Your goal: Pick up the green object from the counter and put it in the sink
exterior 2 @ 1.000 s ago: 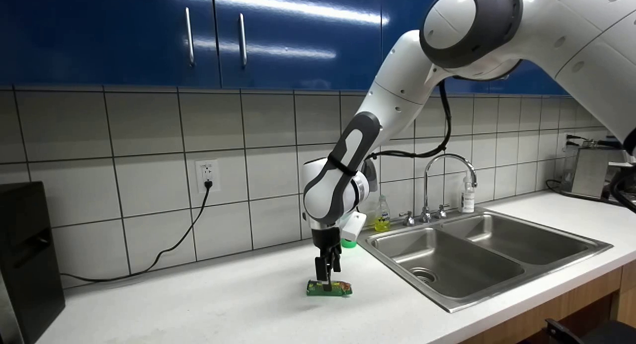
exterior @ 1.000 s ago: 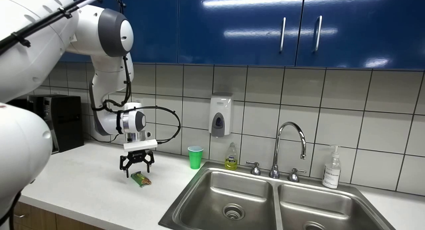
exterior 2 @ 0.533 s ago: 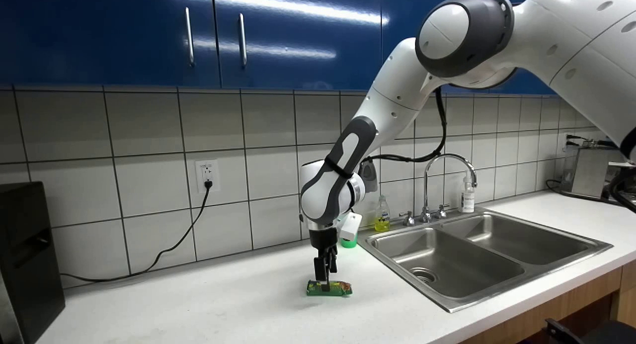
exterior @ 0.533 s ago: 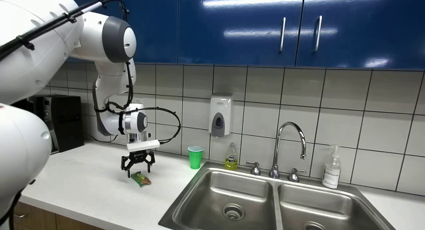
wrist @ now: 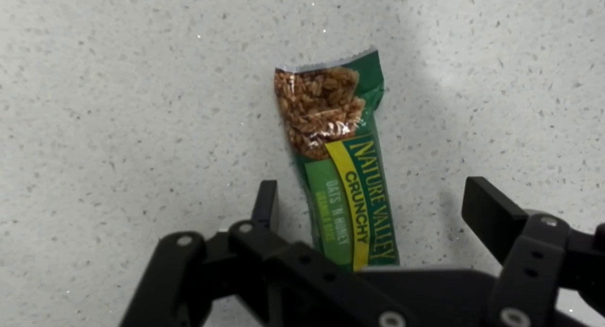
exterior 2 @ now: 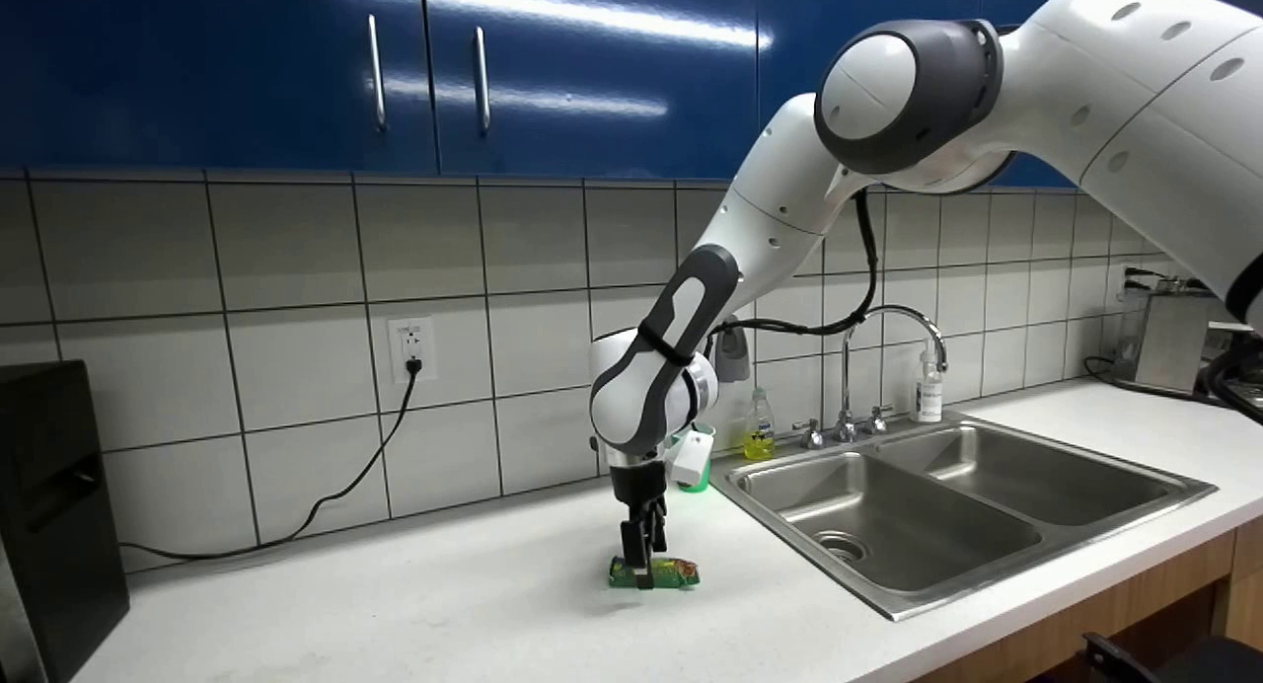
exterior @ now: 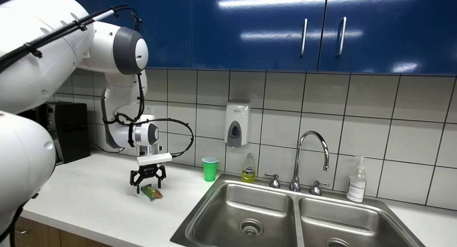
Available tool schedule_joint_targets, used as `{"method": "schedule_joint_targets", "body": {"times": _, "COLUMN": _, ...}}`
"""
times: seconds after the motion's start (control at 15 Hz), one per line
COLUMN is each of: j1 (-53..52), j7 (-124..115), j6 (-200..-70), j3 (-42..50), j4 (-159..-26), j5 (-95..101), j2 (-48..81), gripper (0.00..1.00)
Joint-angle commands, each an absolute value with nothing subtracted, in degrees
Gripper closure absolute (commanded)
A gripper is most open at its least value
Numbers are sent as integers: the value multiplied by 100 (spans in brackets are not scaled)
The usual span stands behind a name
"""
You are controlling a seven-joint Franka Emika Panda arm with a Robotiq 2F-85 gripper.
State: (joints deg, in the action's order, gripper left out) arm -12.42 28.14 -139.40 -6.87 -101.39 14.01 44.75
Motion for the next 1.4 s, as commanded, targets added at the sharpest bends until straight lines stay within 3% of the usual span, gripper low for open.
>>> {"method": "schedule_joint_targets", "body": {"times": 0.0, "j1": -1096, "j7": 2927, "j6": -13667, "j3": -840, "j4": -9850, "j5": 1539, "j2": 4633, "gripper": 0}}
{"method": "schedule_joint_targets", "body": {"times": 0.67, "j1": -1111, "j7": 2911, "j6": -13567, "j3": -828, "j4": -9653, "j5": 1543, "j2": 4781, "gripper": 0}}
{"method": "schedule_joint_targets", "body": {"times": 0.73, "j1": -1111, "j7": 2900, "j6": -13557, "j3": -827, "j4": -9637, "j5": 1536, "j2": 4787, "gripper": 25}}
{"method": "schedule_joint_targets", "body": {"times": 0.8, "j1": -1100, "j7": 2917, "j6": -13543, "j3": -839, "j4": -9623, "j5": 1524, "j2": 4793, "gripper": 26}}
{"method": "schedule_joint_targets", "body": {"times": 1.27, "j1": -1087, "j7": 2935, "j6": -13432, "j3": -845, "j4": -9501, "j5": 1509, "j2": 4863, "gripper": 82}}
{"method": "schedule_joint_targets", "body": {"times": 1.33, "j1": -1086, "j7": 2930, "j6": -13405, "j3": -843, "j4": -9484, "j5": 1506, "j2": 4871, "gripper": 84}}
